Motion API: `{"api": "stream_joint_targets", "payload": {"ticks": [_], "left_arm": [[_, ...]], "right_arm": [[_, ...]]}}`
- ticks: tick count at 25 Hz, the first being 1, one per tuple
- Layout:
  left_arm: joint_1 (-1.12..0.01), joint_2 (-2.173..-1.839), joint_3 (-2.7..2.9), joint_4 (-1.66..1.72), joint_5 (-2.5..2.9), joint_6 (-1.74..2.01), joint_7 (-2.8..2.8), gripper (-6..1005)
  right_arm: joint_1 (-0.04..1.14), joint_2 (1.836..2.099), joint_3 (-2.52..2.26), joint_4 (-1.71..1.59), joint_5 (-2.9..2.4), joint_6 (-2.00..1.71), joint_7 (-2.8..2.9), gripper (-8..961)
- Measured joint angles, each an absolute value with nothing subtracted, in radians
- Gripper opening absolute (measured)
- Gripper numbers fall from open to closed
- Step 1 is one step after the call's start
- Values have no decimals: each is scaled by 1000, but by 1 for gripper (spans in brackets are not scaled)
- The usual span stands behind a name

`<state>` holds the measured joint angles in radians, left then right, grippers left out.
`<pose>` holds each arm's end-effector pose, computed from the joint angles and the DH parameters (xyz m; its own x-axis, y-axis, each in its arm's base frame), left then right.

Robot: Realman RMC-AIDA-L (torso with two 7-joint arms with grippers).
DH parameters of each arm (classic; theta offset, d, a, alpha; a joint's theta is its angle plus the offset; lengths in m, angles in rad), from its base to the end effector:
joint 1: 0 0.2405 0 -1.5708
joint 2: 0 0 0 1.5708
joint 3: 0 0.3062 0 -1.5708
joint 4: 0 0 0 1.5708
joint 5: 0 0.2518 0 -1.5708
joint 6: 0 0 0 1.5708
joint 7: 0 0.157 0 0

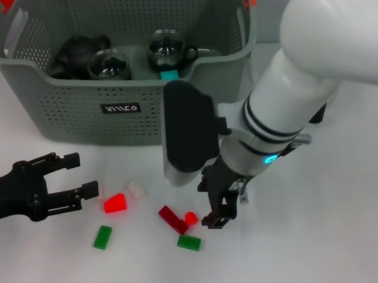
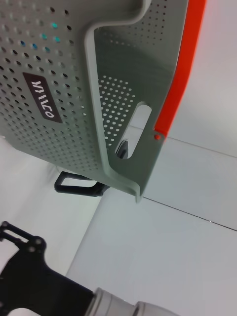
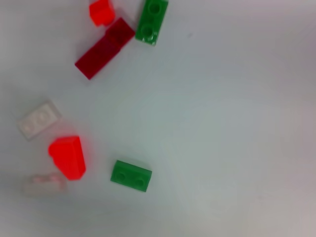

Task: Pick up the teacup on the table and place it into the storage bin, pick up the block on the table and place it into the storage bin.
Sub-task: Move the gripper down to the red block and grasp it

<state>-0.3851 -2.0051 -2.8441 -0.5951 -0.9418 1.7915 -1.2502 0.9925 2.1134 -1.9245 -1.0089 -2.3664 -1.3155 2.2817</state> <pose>-0.4050 0.3069 0.0227 0.7023 0.3909 0.5949 0.5801 -0.7986 -0.1601 0.0949 0.4021 -0.1866 0.8654 0.0862 0.4936 0.1030 -0.9947 -0.0070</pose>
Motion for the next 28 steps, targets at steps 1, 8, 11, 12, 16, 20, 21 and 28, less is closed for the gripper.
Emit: {"api": "stream_joint_targets", "payload": {"ticks": [1,8,11,12,16,20,21,28], "left_arm": [[-385,-2005,-2845,-595,-942,1791,-1250,860],[-388,-2006,-2846,-591,-942,1786,-1250,861],[-390,-2006,-2846,-590,-942,1786,-1250,861],[-390,-2006,-2846,-590,-942,1786,-1250,861],[-391,-2006,-2846,-590,-942,1785,-1250,861],[-391,-2006,-2846,-591,-942,1785,-1250,861],[-391,-2006,-2846,-591,-943,1785,-1250,861],[-387,-2006,-2846,-593,-953,1786,-1250,861]], "right_arm": [[994,2114,-1943,-1006,-2361,-1296,2285,637],[997,2120,-2033,-979,-2334,-1200,2294,641],[997,2121,-2057,-966,-2328,-1175,2295,641],[997,2121,-2061,-962,-2328,-1167,2295,641],[997,2123,-2074,-951,-2326,-1147,2295,641],[990,2123,-2080,-949,-2325,-1120,2294,640],[989,2123,-2082,-949,-2325,-1112,2293,640],[983,2125,-2119,-937,-2308,-1070,2289,640]]}}
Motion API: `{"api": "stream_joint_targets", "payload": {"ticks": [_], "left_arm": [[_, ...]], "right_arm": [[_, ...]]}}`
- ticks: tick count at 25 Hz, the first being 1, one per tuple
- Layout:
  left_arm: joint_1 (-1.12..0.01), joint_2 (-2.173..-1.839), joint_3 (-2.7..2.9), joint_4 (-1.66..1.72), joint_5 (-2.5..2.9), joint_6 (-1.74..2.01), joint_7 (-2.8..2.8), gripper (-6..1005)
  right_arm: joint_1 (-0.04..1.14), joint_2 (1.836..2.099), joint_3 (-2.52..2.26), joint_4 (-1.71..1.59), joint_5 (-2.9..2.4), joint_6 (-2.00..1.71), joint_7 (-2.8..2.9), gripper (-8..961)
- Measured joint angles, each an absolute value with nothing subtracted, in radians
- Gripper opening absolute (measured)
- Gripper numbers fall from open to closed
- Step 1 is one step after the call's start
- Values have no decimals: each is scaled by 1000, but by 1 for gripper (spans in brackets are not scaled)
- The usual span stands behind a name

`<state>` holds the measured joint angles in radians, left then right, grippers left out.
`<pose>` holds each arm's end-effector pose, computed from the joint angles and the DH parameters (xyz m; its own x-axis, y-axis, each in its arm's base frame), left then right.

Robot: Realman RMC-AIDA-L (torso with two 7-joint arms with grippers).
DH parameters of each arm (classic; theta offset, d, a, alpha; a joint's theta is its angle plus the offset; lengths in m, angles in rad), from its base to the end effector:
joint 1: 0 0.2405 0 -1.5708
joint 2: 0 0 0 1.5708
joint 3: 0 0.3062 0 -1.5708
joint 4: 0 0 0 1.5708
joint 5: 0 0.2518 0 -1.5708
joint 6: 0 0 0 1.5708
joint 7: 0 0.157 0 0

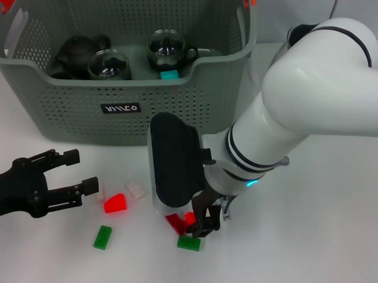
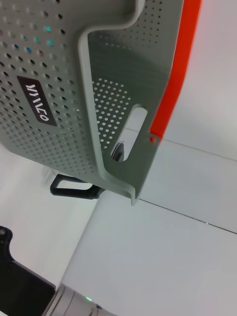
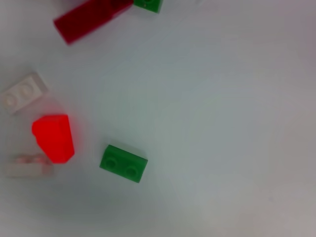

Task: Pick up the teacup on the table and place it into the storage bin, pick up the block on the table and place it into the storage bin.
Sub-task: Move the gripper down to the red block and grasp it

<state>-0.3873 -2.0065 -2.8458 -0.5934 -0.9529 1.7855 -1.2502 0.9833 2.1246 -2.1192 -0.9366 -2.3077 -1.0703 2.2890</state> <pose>-0.4041 0.3092 0.0228 0.6987 0.3843 0.6035 0.5819 -0.7959 -0.1668 0.1098 0.3903 -0.2283 0.8750 0.1516 0.4598 0.1880 -0.9816 -0.0340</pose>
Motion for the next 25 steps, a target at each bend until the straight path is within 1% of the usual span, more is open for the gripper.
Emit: {"api": "stream_joint_targets", "payload": {"ticks": [9,25], "left_arm": [[-387,-2006,-2858,-593,-954,1785,-1249,861],[-387,-2006,-2858,-593,-954,1778,-1250,861]], "right_arm": [[983,2123,-2120,-934,-2299,-1073,2287,641],[983,2124,-2130,-925,-2282,-1059,2285,507]]}}
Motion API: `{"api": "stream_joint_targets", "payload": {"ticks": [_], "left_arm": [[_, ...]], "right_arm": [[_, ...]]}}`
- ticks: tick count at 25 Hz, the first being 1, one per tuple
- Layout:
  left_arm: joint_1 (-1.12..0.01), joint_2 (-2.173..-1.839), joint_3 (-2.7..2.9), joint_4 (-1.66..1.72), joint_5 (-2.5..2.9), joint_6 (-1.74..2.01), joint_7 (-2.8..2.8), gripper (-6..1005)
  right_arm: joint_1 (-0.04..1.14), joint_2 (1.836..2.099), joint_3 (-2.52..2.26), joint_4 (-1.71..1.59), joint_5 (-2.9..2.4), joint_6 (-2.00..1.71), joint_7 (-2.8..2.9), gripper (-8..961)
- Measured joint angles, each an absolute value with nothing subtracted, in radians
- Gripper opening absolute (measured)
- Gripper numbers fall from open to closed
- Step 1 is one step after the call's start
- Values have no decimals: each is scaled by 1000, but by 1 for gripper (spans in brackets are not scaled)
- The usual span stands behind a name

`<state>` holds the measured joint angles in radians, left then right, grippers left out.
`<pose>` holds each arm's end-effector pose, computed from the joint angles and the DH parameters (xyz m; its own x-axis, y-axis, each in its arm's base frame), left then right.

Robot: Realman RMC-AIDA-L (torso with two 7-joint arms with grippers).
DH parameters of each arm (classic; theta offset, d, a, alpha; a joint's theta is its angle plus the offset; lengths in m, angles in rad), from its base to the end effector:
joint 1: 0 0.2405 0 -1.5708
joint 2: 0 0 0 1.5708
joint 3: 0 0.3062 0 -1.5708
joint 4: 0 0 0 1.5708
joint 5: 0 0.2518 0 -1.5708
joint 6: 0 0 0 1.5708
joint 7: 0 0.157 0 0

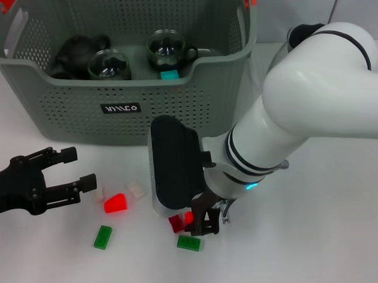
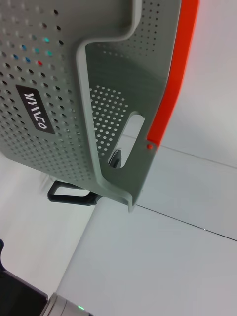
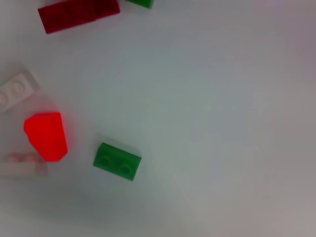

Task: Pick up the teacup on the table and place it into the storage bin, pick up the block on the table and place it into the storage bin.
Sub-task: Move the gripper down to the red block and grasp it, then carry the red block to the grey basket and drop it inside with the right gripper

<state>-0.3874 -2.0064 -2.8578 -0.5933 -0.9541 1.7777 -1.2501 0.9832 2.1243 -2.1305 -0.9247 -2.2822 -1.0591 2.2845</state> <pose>-0.4056 0.3103 0.0244 0.6950 0.3821 0.6091 0.5896 -0.7877 -0.1786 0.1122 0.3880 -0.2310 0.8802 0.1454 0.4517 0.1761 -0.9840 -0.0264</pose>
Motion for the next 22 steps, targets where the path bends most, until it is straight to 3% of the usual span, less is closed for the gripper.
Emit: {"api": "stream_joint_targets", "payload": {"ticks": [3,19,22], "left_arm": [[-388,-2006,-2858,-592,-954,1775,-1250,861],[-390,-2006,-2858,-594,-954,1773,-1250,861],[-390,-2006,-2858,-594,-954,1773,-1250,861]], "right_arm": [[983,2125,-2132,-925,-2278,-1059,2282,429],[983,2123,-2133,-925,-2282,-1059,2281,423],[986,2122,-2133,-925,-2283,-1064,2281,326]]}}
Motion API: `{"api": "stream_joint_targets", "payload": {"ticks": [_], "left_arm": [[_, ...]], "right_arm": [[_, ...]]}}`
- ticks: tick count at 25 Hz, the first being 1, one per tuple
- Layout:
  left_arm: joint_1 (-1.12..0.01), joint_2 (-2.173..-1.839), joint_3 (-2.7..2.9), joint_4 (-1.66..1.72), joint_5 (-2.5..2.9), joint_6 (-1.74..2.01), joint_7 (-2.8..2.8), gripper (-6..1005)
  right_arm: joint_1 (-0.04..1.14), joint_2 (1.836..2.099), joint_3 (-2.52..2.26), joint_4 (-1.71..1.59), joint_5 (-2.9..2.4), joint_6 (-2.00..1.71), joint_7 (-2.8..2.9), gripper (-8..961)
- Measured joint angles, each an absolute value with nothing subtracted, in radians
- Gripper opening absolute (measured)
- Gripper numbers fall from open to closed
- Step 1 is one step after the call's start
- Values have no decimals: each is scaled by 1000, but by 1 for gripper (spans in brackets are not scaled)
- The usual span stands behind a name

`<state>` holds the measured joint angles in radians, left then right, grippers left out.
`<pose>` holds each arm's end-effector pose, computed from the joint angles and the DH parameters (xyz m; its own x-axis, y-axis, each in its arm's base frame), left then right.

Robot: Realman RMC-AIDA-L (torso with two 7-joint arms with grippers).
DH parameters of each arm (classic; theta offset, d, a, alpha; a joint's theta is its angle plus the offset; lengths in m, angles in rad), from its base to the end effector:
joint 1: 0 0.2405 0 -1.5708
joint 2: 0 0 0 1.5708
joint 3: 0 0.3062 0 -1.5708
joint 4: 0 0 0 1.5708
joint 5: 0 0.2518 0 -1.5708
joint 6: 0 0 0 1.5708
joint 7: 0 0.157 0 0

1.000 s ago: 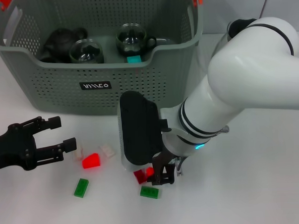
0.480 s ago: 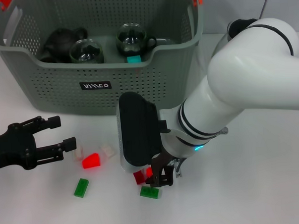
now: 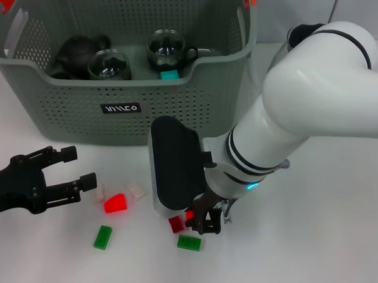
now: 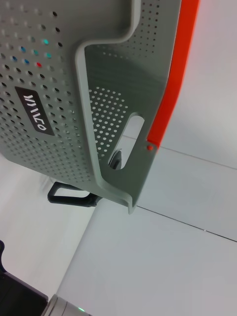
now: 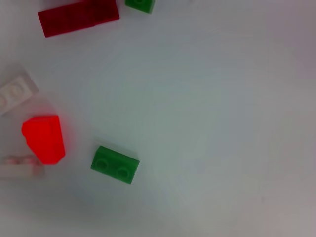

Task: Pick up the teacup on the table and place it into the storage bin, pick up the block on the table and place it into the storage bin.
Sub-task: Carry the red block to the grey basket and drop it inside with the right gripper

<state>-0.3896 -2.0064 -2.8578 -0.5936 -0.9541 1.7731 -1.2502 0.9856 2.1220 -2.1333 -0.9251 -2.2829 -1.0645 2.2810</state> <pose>-0.4055 0.3117 0.0245 0.6966 0.3812 0.6078 0.5896 -0.7869 -0.1822 0.1127 0.3882 -0.2301 0.8758 0.1522 0.4581 0.1820 -0.9831 -0.0213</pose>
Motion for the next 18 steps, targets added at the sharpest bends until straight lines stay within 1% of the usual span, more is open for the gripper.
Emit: {"api": "stream_joint_targets", "payload": {"ticks": [2,8,12,14,18], "left_arm": [[-390,-2006,-2858,-594,-954,1773,-1250,861],[-388,-2006,-2858,-594,-954,1774,-1250,862],[-386,-2006,-2858,-596,-954,1777,-1250,862],[-385,-2006,-2859,-596,-954,1780,-1250,862],[-384,-2006,-2859,-597,-954,1783,-1250,862]], "right_arm": [[987,2122,-2134,-925,-2283,-1066,2281,261],[982,2115,-2125,-939,-2283,-1068,2291,211],[966,2104,-2074,-970,-2289,-1080,2298,210],[937,2100,-1973,-1031,-2331,-1123,2294,210],[900,2101,-1870,-1139,-2371,-1197,2287,210]]}}
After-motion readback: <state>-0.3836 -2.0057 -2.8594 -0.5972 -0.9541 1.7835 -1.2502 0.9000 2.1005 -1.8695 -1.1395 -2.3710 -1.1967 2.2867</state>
